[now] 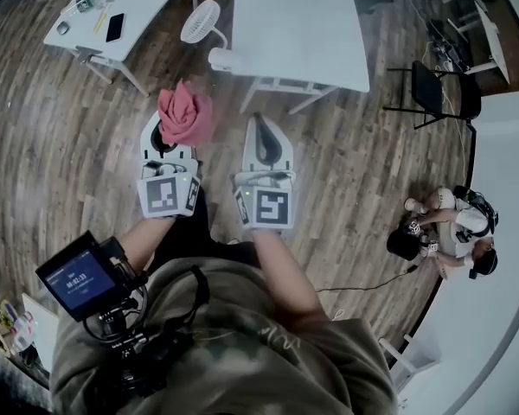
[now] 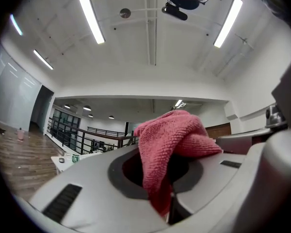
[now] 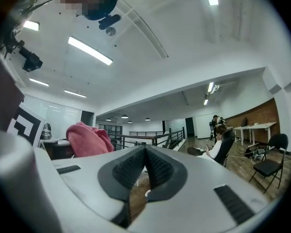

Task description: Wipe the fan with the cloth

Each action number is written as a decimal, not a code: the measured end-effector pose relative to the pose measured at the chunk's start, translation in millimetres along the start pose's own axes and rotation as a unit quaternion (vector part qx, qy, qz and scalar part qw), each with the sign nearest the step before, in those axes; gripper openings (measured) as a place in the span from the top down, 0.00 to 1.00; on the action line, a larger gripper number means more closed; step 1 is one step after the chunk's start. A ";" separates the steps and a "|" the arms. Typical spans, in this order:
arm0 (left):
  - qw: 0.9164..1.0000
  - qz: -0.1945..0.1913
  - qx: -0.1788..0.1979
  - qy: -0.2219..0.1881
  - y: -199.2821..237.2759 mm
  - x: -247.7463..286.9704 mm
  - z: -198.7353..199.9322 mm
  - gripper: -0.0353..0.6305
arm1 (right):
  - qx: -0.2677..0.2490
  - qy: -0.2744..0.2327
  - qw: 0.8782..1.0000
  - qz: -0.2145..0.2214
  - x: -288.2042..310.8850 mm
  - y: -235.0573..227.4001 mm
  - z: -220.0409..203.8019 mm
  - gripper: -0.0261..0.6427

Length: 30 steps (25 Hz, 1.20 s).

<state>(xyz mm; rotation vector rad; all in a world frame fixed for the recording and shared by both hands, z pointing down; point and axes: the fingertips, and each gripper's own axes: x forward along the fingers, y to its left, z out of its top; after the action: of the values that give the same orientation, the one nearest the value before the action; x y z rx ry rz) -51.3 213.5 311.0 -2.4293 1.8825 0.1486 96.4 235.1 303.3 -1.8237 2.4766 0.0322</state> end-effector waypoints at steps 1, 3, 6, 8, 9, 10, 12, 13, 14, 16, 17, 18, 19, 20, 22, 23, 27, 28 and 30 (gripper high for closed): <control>1.000 0.002 0.006 -0.006 -12.7 -18.5 5.4 0.84 | -0.008 -0.010 1.000 0.001 -23.1 -3.0 7.2 0.96; 1.000 0.002 0.015 -0.016 -36.4 -49.5 15.0 0.84 | -0.021 -0.028 0.999 -0.002 -64.1 -10.8 19.1 0.96; 0.999 -0.007 0.032 -0.026 -50.8 -64.4 22.3 0.84 | -0.026 -0.035 0.999 -0.007 -85.6 -16.1 26.3 0.96; 0.999 -0.010 0.037 -0.031 -48.4 -66.6 23.1 0.84 | -0.031 -0.035 0.999 -0.007 -85.6 -13.2 25.9 0.96; 0.999 -0.010 0.036 -0.033 -46.2 -68.5 22.6 0.84 | -0.033 -0.033 0.999 -0.007 -86.0 -10.3 24.5 0.96; 0.999 -0.010 0.035 -0.034 -44.1 -70.7 21.6 0.84 | -0.033 -0.031 0.999 -0.006 -86.8 -7.0 23.2 0.96; 0.999 -0.012 0.028 -0.030 -43.4 -73.7 20.0 0.84 | -0.033 -0.027 0.999 -0.007 -89.3 -0.7 20.8 0.96; 0.999 -0.015 0.020 -0.023 -44.5 -74.5 18.8 0.84 | -0.028 -0.020 0.999 -0.009 -90.9 1.9 17.4 0.96; 1.000 -0.017 0.011 -0.014 -44.9 -75.7 15.4 0.84 | -0.021 -0.012 1.000 -0.013 -92.3 3.7 12.6 0.96; 1.000 -0.017 -0.002 0.003 -41.6 -81.8 1.6 0.84 | -0.007 0.001 1.000 -0.019 -95.3 5.0 1.7 0.96; 1.000 -0.016 0.001 0.008 -40.3 -88.4 -5.8 0.84 | 0.001 0.007 1.000 -0.018 -99.1 6.2 -3.3 0.96; 1.000 -0.014 0.007 0.012 -41.8 -98.6 -10.7 0.84 | 0.006 0.012 1.000 -0.015 -106.7 8.1 -6.6 0.96; 1.000 -0.012 0.014 0.015 -46.9 -112.8 -11.9 0.84 | 0.007 0.013 1.000 -0.012 -119.3 10.1 -7.4 0.96; 1.000 -0.009 0.021 0.016 -54.8 -130.3 -9.9 0.84 | 0.004 0.011 1.000 -0.009 -136.5 12.1 -5.7 0.96; 0.999 -0.002 0.030 0.015 -71.1 -165.1 -0.8 0.84 | -0.003 0.010 1.000 -0.001 -172.8 17.1 2.3 0.96; 0.999 0.002 0.030 0.015 -75.6 -177.7 4.6 0.84 | -0.001 0.016 1.000 0.004 -185.6 21.0 6.4 0.96; 0.999 0.009 0.032 0.012 -68.5 -195.0 25.5 0.84 | 0.007 0.022 1.000 0.019 -195.9 39.3 20.4 0.96; 0.999 0.007 0.035 0.009 -65.7 -194.5 32.1 0.84 | 0.004 0.018 1.000 0.022 -193.2 44.3 24.4 0.96; 1.000 0.000 0.030 0.002 -64.6 -195.1 47.6 0.84 | -0.006 0.011 1.000 0.027 -190.2 55.6 32.4 0.96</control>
<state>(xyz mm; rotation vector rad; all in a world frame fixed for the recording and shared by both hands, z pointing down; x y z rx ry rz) -38.8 422.6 285.8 -2.3919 1.8612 0.0877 100.8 434.7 282.1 -1.7711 2.5469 0.0306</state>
